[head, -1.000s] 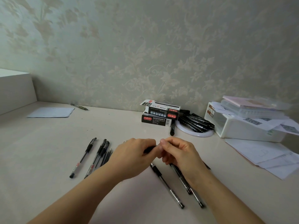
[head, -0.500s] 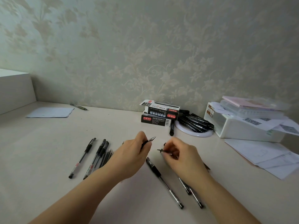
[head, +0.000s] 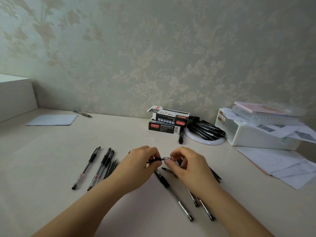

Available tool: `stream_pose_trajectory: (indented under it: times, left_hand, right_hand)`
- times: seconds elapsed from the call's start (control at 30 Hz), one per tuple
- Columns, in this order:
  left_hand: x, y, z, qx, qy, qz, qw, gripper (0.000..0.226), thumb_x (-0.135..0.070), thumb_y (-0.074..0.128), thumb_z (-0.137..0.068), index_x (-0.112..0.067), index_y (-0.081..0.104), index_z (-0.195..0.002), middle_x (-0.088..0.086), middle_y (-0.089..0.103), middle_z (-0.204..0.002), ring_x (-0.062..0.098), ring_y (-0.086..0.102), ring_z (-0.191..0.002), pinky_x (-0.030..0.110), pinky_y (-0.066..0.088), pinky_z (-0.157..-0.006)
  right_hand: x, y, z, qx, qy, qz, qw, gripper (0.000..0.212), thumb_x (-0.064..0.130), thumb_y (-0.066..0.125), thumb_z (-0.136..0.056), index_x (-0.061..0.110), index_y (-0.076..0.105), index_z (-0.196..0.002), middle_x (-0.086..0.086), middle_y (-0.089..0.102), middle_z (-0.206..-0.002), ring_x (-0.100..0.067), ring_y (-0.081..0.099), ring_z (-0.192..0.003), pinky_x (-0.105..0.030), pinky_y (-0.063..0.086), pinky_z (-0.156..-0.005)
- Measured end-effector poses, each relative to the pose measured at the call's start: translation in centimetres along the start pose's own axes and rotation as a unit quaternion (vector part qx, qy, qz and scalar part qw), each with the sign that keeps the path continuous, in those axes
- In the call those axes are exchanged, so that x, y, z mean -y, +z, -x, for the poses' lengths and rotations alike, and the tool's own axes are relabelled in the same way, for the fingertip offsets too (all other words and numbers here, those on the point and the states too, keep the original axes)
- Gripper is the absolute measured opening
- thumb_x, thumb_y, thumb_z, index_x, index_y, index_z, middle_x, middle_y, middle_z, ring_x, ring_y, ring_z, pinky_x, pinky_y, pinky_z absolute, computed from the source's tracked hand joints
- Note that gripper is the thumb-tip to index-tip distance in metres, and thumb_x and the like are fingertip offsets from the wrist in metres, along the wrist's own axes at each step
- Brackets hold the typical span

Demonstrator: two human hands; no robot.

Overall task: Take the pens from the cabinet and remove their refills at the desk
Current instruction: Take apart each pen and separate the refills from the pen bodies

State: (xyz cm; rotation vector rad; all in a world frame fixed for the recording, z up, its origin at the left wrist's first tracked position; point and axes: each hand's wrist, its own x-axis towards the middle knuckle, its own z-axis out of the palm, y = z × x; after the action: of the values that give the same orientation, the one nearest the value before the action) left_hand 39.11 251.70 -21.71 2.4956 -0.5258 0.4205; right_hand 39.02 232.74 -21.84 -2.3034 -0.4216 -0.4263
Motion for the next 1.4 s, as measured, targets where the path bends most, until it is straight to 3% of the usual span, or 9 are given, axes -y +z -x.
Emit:
stream_pose_trajectory:
  times: [0.1, 0.3, 0.43, 0.53, 0.77, 0.97, 1.07, 1.23, 1.4]
  left_hand:
    - [-0.35, -0.22, 0.01, -0.002, 0.025, 0.014, 1.000, 0.007, -0.035, 0.059, -0.093, -0.030, 0.063, -0.093, -0.015, 0.053, -0.083, 0.004, 0.051, -0.069, 0.018, 0.038, -0.063]
    - [-0.87, -0.60, 0.03, 0.013, 0.038, 0.038, 0.998, 0.010, -0.033, 0.056, -0.095, -0.028, 0.066, -0.095, -0.012, 0.058, -0.084, 0.008, 0.055, -0.077, 0.032, 0.048, -0.072]
    - [-0.77, -0.61, -0.22, 0.046, 0.008, 0.029, 0.998, 0.023, -0.036, 0.046, -0.098, -0.029, 0.067, -0.092, -0.014, 0.062, -0.073, 0.004, 0.057, -0.074, 0.033, 0.049, -0.072]
    - [-0.80, -0.45, -0.25, 0.044, 0.006, 0.027, 0.999, 0.022, -0.035, 0.046, -0.099, -0.029, 0.065, -0.089, -0.014, 0.062, -0.072, 0.004, 0.056, -0.072, 0.032, 0.049, -0.071]
    - [-0.65, -0.34, -0.15, 0.019, 0.016, 0.040, 0.999, 0.019, -0.034, 0.050, -0.097, -0.028, 0.067, -0.094, -0.013, 0.064, -0.074, 0.002, 0.057, -0.072, 0.023, 0.047, -0.067]
    - [-0.69, -0.32, -0.23, 0.024, 0.013, 0.038, 0.999, 0.019, -0.034, 0.048, -0.098, -0.029, 0.065, -0.092, -0.012, 0.064, -0.075, 0.004, 0.058, -0.073, 0.027, 0.048, -0.070]
    - [-0.72, -0.37, -0.24, 0.021, 0.012, 0.039, 0.999, 0.019, -0.033, 0.048, -0.099, -0.029, 0.065, -0.091, -0.012, 0.064, -0.074, 0.004, 0.057, -0.073, 0.026, 0.048, -0.069]
    - [-0.80, -0.23, -0.23, 0.021, 0.018, 0.044, 0.999, 0.018, -0.033, 0.049, -0.098, -0.029, 0.067, -0.095, -0.012, 0.064, -0.075, 0.004, 0.057, -0.072, 0.020, 0.045, -0.067]
    - [-0.57, -0.17, -0.22, 0.025, 0.012, 0.046, 0.999, 0.017, -0.033, 0.049, -0.098, -0.030, 0.065, -0.091, -0.013, 0.064, -0.074, 0.003, 0.058, -0.073, 0.023, 0.047, -0.069]
  right_hand:
    - [0.43, -0.13, 0.01, 0.016, 0.037, -0.085, 0.996, 0.022, 0.051, 0.062, -0.089, 0.031, 0.070, -0.085, 0.016, 0.069, -0.078, 0.000, 0.061, -0.071, -0.012, 0.047, -0.062]
    - [0.48, -0.41, -0.17, 0.045, 0.067, -0.171, 0.982, 0.013, 0.033, 0.069, -0.089, 0.025, 0.074, -0.080, 0.005, 0.074, -0.076, -0.013, 0.069, -0.074, -0.027, 0.056, -0.071]
    - [0.37, -0.79, -0.30, 0.052, 0.061, -0.215, 0.973, 0.004, 0.020, 0.076, -0.084, 0.023, 0.076, -0.082, 0.005, 0.075, -0.078, -0.009, 0.070, -0.076, -0.019, 0.053, -0.072]
    - [0.26, -0.93, -0.35, 0.055, 0.050, -0.232, 0.970, 0.015, 0.011, 0.078, -0.082, 0.025, 0.075, -0.089, 0.005, 0.076, -0.087, -0.013, 0.070, -0.082, -0.022, 0.055, -0.076]
    - [0.04, -0.42, -0.28, 0.040, 0.058, -0.166, 0.984, 0.020, 0.048, 0.064, -0.088, 0.031, 0.072, -0.083, 0.011, 0.074, -0.079, -0.005, 0.069, -0.077, -0.027, 0.057, -0.078]
    - [-0.15, -0.69, -0.53, 0.056, 0.043, -0.197, 0.978, 0.015, 0.021, 0.073, -0.086, 0.036, 0.072, -0.088, 0.011, 0.074, -0.087, -0.019, 0.066, -0.081, -0.028, 0.056, -0.076]
    - [-0.12, -0.46, -0.46, 0.050, 0.050, -0.206, 0.976, 0.011, 0.035, 0.074, -0.085, 0.037, 0.070, -0.095, 0.019, 0.072, -0.092, -0.008, 0.067, -0.082, -0.020, 0.056, -0.075]
    - [0.04, -0.35, -0.41, 0.050, 0.071, -0.193, 0.977, 0.015, 0.039, 0.065, -0.090, 0.028, 0.072, -0.082, 0.006, 0.075, -0.078, -0.014, 0.070, -0.079, -0.037, 0.058, -0.082]
    - [-0.15, -0.51, -0.52, 0.062, 0.060, -0.231, 0.969, 0.012, 0.023, 0.073, -0.087, 0.034, 0.072, -0.092, 0.013, 0.073, -0.090, -0.010, 0.068, -0.082, -0.020, 0.055, -0.078]
